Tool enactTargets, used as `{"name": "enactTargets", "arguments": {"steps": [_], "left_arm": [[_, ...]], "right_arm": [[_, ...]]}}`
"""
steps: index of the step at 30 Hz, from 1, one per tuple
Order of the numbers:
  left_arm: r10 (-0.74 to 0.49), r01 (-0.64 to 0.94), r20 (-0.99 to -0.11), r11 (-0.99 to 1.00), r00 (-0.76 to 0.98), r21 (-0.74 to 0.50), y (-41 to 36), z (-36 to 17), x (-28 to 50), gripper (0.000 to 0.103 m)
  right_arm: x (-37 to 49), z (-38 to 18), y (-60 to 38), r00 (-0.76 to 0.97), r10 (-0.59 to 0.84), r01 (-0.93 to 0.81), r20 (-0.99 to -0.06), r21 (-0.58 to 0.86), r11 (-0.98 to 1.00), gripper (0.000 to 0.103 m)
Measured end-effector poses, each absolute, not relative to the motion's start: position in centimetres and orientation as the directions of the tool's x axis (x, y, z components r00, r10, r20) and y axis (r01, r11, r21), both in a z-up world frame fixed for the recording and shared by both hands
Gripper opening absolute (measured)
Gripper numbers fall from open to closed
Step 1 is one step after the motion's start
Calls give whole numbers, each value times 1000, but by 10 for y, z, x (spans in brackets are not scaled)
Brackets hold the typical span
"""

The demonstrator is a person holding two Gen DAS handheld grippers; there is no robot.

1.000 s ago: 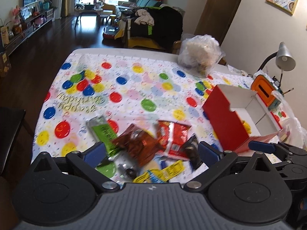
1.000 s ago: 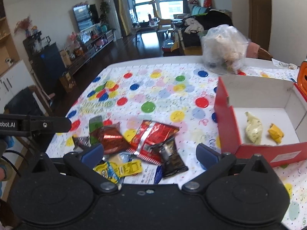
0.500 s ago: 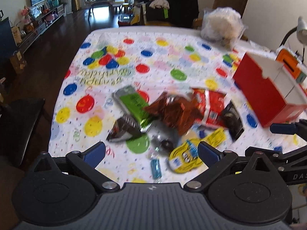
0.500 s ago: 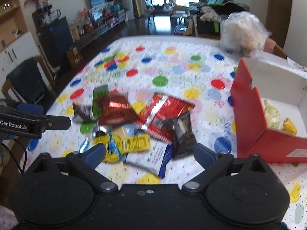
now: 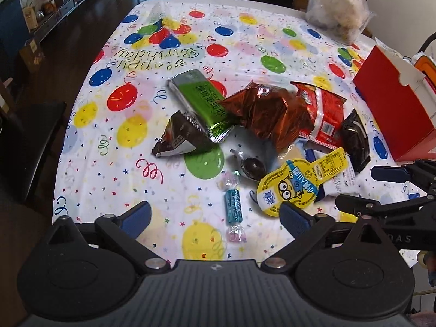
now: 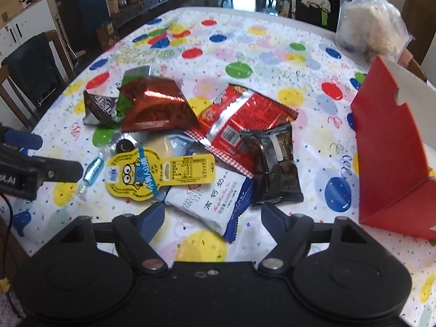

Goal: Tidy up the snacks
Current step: 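Grasp the blue candy with the left tool while the right tool grasps the white biscuit packet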

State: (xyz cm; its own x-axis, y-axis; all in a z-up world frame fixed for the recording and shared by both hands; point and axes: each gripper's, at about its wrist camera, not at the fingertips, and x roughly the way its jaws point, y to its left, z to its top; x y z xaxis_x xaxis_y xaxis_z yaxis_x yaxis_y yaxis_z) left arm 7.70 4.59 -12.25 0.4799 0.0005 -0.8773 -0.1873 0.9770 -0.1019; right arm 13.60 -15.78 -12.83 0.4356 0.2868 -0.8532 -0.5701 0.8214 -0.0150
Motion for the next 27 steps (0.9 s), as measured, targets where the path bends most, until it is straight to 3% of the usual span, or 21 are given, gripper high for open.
{"name": "enactTargets", "arguments": {"steps": [2, 9, 13, 21, 27], "left_arm": [[5, -189, -882, 977, 471, -95, 46, -125, 79, 89], [-33, -200, -902, 971, 430, -131, 47, -136, 87, 76], [-45, -188, -911, 973, 410, -133, 44, -142, 92, 61], [-62, -174, -909, 974, 412, -145, 41, -145, 96, 50], [-93, -163, -906, 971, 414, -174, 42, -144, 95, 40]], "right_arm": [[139, -131, -156, 433, 288, -568, -854, -11, 823, 76], [151, -137, -144, 402, 297, -572, -866, 16, 820, 75], [152, -139, -139, 404, 288, -576, -868, 3, 818, 76], [152, -141, -134, 421, 270, -589, -866, -34, 808, 76], [149, -139, -139, 429, 268, -588, -862, -42, 808, 68]]}}
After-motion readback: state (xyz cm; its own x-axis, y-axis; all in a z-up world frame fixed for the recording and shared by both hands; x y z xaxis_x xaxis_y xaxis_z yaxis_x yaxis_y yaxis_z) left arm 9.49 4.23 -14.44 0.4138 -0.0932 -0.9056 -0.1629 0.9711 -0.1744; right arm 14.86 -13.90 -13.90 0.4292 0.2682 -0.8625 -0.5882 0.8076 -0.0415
